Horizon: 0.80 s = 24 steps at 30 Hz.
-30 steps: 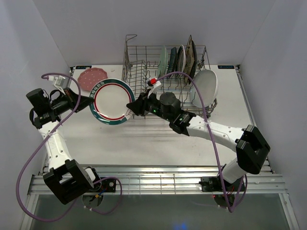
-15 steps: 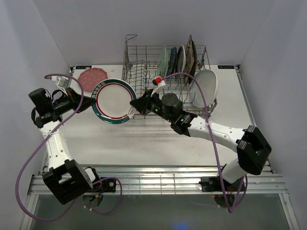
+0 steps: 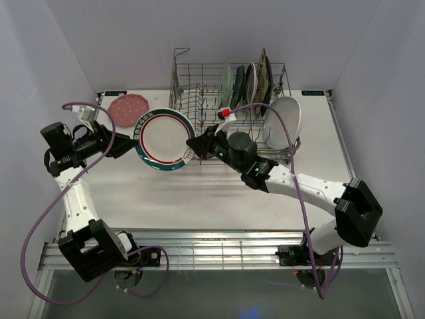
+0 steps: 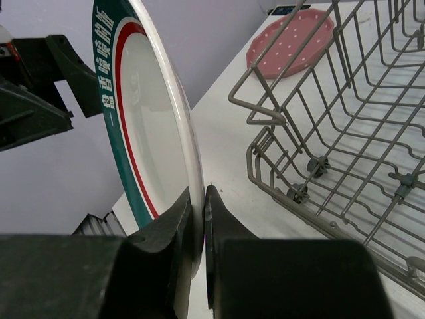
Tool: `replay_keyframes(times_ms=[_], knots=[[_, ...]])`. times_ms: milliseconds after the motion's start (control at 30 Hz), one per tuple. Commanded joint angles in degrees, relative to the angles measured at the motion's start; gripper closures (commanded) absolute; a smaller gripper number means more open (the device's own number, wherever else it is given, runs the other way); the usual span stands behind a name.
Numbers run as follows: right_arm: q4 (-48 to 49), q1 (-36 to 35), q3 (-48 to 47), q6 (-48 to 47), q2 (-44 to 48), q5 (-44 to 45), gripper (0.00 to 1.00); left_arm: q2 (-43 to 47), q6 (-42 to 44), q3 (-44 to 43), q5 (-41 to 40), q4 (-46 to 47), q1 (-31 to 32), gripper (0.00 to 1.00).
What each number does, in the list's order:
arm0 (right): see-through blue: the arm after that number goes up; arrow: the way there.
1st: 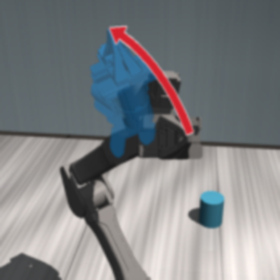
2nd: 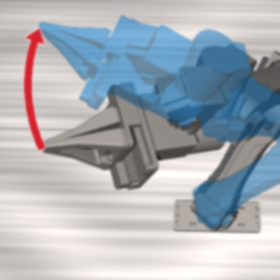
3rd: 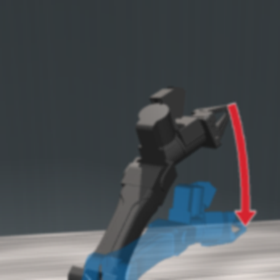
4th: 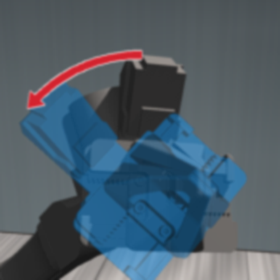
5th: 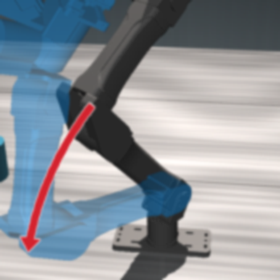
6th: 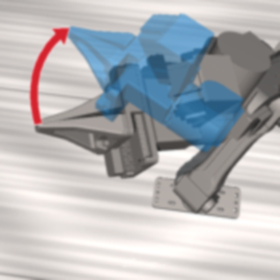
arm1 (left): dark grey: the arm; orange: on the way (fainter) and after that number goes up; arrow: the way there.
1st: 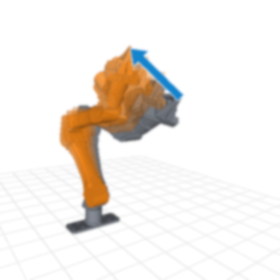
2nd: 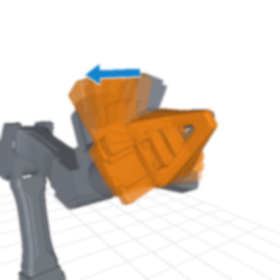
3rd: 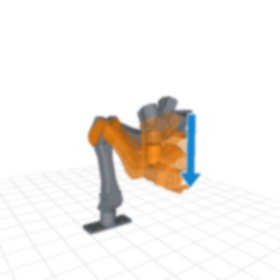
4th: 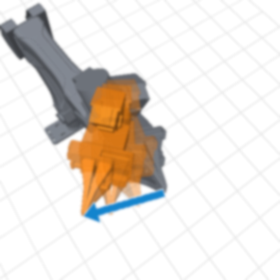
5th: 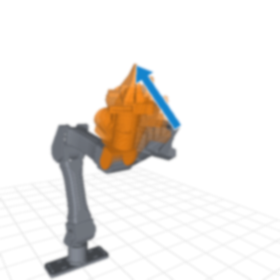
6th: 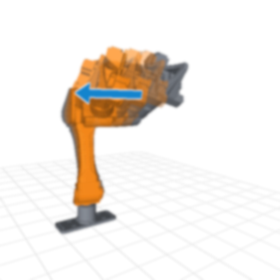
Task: Load the plates into the dish rack
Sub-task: Insert the plate into the dish rack.
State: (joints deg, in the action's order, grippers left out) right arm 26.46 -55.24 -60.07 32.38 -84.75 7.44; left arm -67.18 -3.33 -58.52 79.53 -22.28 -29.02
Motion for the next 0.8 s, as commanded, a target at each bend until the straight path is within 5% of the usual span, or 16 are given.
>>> replay_keyframes(times_ms=[0,400,767], knots=[[5.19,-0.04,-0.48,0.32,5.12,3.63,0.92,1.61,0.96,-0.01,1.69,0.05,0.10,0.09],[-5.44,0.22,-1.44,-10.48,15.23,20.84,0.92,0.91,1.22,-0.36,-2.01,0.22,0.10,0.06],[-11.52,0.31,-6.11,-23.67,16.11,45.28,0.92,1.17,2.45,1.04,-2.88,1.98,0.10,0.06]])
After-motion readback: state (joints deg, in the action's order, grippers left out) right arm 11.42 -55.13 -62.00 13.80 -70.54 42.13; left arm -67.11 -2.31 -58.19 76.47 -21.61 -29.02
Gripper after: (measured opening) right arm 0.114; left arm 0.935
